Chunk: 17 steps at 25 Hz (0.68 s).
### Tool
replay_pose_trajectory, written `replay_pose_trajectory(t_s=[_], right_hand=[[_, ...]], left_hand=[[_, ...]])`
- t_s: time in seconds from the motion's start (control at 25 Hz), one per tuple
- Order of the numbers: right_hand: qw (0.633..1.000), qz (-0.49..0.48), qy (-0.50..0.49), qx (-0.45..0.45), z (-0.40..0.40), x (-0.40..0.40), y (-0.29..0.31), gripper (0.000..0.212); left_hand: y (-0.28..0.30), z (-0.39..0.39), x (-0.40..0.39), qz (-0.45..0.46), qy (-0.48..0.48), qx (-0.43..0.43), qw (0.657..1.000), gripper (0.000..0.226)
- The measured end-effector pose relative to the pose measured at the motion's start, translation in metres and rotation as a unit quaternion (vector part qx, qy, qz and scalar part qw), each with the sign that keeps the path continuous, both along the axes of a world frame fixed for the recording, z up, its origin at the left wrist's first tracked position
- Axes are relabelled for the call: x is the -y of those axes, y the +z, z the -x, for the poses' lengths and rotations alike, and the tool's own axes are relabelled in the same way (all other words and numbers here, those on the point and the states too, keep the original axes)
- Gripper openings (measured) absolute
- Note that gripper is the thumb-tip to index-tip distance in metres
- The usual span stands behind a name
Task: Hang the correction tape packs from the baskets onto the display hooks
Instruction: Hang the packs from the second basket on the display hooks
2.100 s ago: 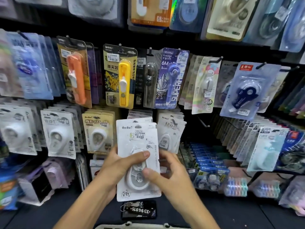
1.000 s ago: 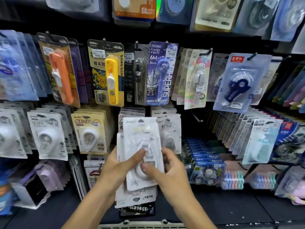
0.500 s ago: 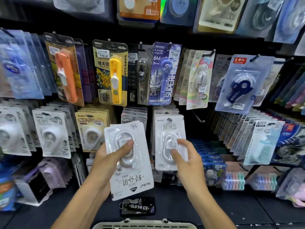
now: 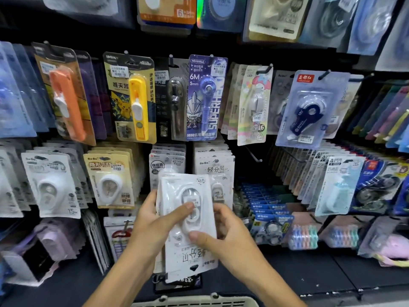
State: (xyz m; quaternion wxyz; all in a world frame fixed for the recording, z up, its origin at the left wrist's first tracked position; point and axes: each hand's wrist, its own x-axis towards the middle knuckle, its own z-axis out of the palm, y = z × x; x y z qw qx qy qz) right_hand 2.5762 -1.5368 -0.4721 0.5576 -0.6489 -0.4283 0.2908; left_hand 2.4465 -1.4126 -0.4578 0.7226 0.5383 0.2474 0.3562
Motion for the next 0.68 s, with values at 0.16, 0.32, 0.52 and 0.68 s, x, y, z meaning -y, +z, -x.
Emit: replay_pose_trajectory(t_s=[0.16,0.32,0.52,0.68], right_hand=[[0.986,-0.088,-0.051,-0.128,-0.024,0.018,0.01,0.051],[0.997,-0.025,0.023,-0.068,-0.041,0.033,0.012,0.052],[0.99,-0.035,0.028,-0.13,-0.064,0.041,0.021,0.078],[0.96,-0.107,0.007,-0.257,-0.054,0.036,0.014,0.056]], left_hand=[[0.008,-0.02,0.012,-0.037,-0.033,-0.019,0.999,0.082],[0.008,-0.031,0.016,-0.054,-0.092,-0.049,0.993,0.082],[0.017,-0.031,0.009,-0.211,-0.199,-0.133,0.948,0.064],[0.018,-0.043,0.017,-0.242,-0.2,-0.153,0.937,0.064]])
